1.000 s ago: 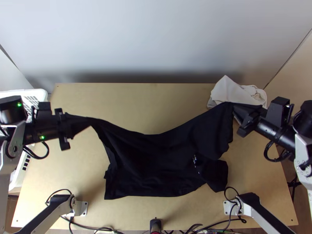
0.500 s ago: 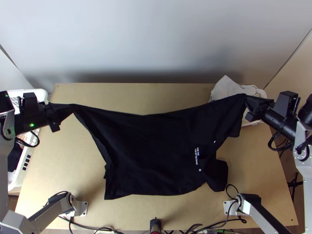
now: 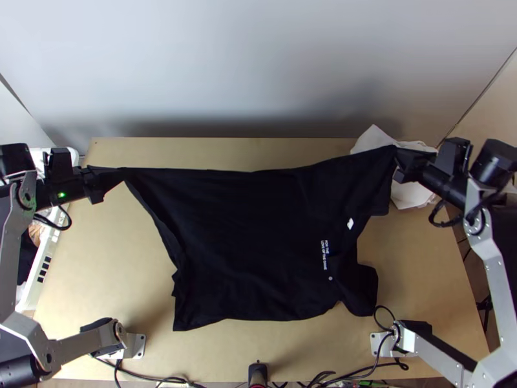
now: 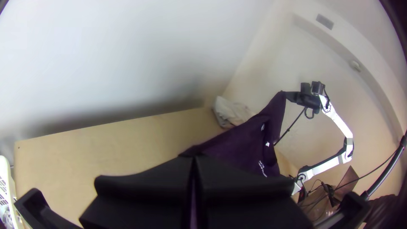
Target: Fold the t-shirt
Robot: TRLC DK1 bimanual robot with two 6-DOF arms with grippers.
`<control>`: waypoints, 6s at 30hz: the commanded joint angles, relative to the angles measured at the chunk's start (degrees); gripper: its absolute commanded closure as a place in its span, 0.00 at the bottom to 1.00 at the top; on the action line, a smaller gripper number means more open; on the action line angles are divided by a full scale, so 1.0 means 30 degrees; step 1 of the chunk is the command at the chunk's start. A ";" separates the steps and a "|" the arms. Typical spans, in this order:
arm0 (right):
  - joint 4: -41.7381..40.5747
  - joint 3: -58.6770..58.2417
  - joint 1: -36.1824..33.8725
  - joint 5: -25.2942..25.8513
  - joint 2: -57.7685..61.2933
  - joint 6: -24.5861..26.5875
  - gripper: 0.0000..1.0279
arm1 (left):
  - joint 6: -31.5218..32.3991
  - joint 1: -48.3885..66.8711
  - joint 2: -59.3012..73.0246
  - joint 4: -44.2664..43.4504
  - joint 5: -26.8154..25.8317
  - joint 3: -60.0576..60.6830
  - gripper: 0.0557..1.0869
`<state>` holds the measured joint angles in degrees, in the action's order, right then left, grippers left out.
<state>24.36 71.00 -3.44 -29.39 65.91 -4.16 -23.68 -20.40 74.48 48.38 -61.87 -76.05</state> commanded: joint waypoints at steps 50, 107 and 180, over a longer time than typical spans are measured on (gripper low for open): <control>-0.5190 0.9174 0.1470 0.2589 1.7054 0.1915 0.97 | 0.0775 0.1147 1.7537 -0.3236 0.4655 -0.9835 0.97; 0.5620 0.5571 0.2583 0.3760 0.7532 -0.0428 0.04 | 0.0306 0.4018 0.5379 -0.1303 0.6970 -0.1456 0.05; 1.0952 -0.2632 -0.2690 1.0381 0.5423 -0.1102 0.04 | -0.1920 0.5981 -0.1125 0.1598 0.9313 0.4462 0.05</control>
<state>52.66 59.53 -12.93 0.34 84.60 -5.85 -29.21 -2.50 71.26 52.05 -34.11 -61.43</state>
